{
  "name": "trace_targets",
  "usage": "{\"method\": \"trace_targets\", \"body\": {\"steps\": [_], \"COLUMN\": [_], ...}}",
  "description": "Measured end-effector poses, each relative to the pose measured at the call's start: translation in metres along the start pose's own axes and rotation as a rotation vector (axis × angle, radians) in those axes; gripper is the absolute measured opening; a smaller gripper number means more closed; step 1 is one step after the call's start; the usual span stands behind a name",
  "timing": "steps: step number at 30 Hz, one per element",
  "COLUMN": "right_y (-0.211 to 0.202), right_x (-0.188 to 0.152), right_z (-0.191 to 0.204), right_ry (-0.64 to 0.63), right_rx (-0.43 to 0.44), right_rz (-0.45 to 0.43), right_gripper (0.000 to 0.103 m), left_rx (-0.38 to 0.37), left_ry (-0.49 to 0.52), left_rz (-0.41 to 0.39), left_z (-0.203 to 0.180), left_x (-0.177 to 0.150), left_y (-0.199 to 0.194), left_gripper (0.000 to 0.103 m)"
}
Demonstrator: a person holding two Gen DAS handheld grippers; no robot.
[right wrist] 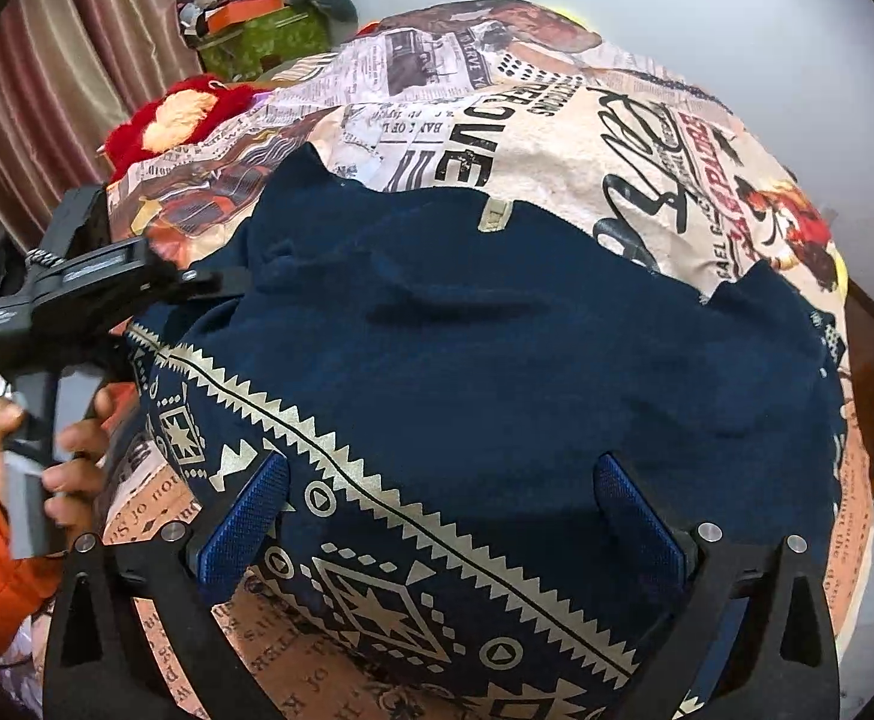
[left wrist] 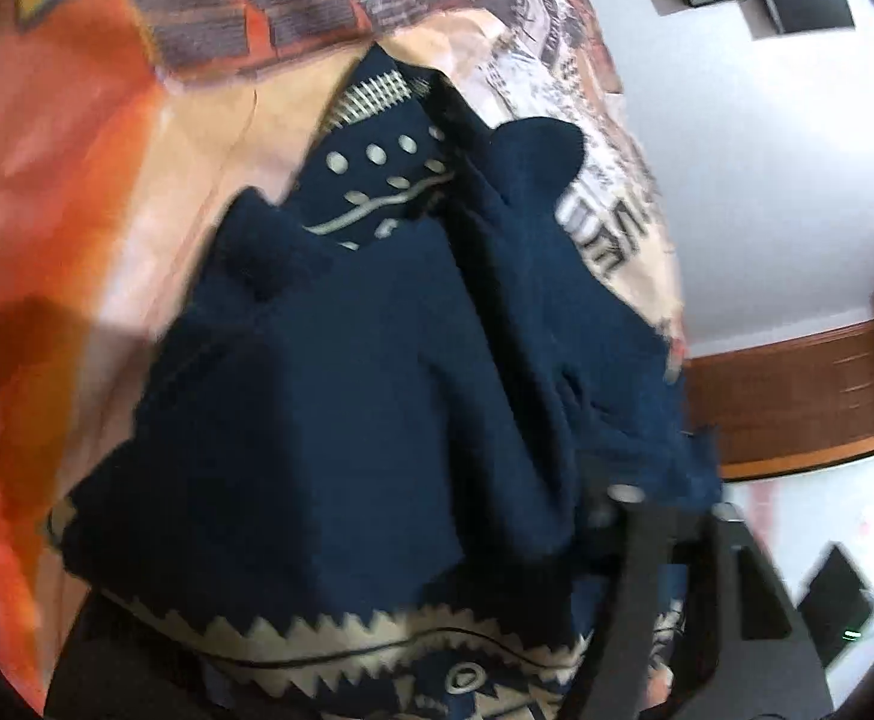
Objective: Fold large clothes
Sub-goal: 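Lift the folded hoodie with both grippers and flip it over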
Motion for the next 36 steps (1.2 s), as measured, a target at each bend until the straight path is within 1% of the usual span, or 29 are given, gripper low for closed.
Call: {"method": "trace_targets", "body": {"steps": [2, 3, 4, 5, 9, 14, 16, 17, 19, 21, 22, 24, 26, 28, 31, 33, 36], "right_y": [0.0, 0.0, -0.001, -0.002, -0.01, -0.025, -0.024, -0.02, -0.006, 0.01, 0.013, 0.008, -0.004, -0.02, -0.054, -0.077, -0.116], "right_x": [0.001, 0.001, 0.001, 0.001, 0.003, 0.005, 0.002, 0.0, -0.007, -0.011, -0.012, -0.01, -0.008, -0.009, -0.014, -0.019, -0.028], "right_z": [0.0, 0.0, 0.0, 0.001, 0.003, 0.005, 0.006, 0.007, 0.008, 0.005, 0.003, -0.003, -0.013, -0.026, -0.057, -0.081, -0.122], "right_ry": [0.003, 0.001, -0.002, -0.008, -0.028, -0.054, -0.068, -0.075, -0.075, -0.046, -0.029, 0.003, 0.028, 0.051, 0.098, 0.135, 0.212], "right_rx": [0.004, 0.001, -0.003, -0.009, -0.024, -0.019, -0.015, -0.019, -0.011, 0.001, 0.01, 0.032, 0.041, 0.032, 0.006, -0.016, -0.063], "right_rz": [0.002, 0.0, -0.003, -0.008, -0.032, -0.069, -0.065, -0.054, -0.005, 0.064, 0.08, 0.078, 0.054, 0.017, -0.044, -0.083, -0.144], "right_gripper": [0.102, 0.102, 0.102, 0.102, 0.102, 0.102, 0.102, 0.102, 0.102, 0.102, 0.102, 0.102, 0.102, 0.102, 0.102, 0.102, 0.102], "left_rx": [0.043, 0.075, 0.104, 0.137, 0.2, 0.356, 0.396, 0.418, 0.447, 0.477, 0.496, 0.496, 0.472, 0.446, 0.419, 0.395, 0.347], "left_ry": [0.052, 0.1, 0.143, 0.192, 0.322, 0.504, 0.558, 0.592, 0.658, 0.735, 0.787, 0.848, 0.885, 0.92, 1.005, 1.076, 1.164], "left_rz": [-0.022, -0.04, -0.054, -0.072, -0.146, -0.244, -0.267, -0.275, -0.287, -0.3, -0.313, -0.33, -0.336, -0.339, -0.345, -0.338, -0.295], "left_z": [-0.004, -0.012, -0.019, -0.021, -0.044, -0.073, -0.084, -0.091, -0.107, -0.127, -0.142, -0.164, -0.186, -0.209, -0.244, -0.269, -0.299], "left_x": [0.0, 0.001, 0.002, 0.004, 0.014, 0.025, 0.026, 0.026, 0.021, 0.019, 0.018, 0.016, 0.012, 0.008, -0.007, -0.025, -0.059], "left_y": [-0.004, -0.009, -0.014, -0.02, -0.046, -0.084, -0.091, -0.092, -0.093, -0.087, -0.079, -0.076, -0.079, -0.074, -0.067, -0.058, -0.042], "left_gripper": [0.038, 0.033, 0.025, 0.023, 0.02, 0.019, 0.019, 0.019, 0.019, 0.019, 0.019, 0.019, 0.019, 0.019, 0.019, 0.019, 0.019]}}
Point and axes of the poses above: each gripper's, at about its wrist camera, not at the fingertips, and y roughly the way its jaws point, z to its left, x to its top, the point moved 8 cm from there along y, roughly the way its jaws point, and after that the axes turned 11 degrees about y, right-handed, at the moved point
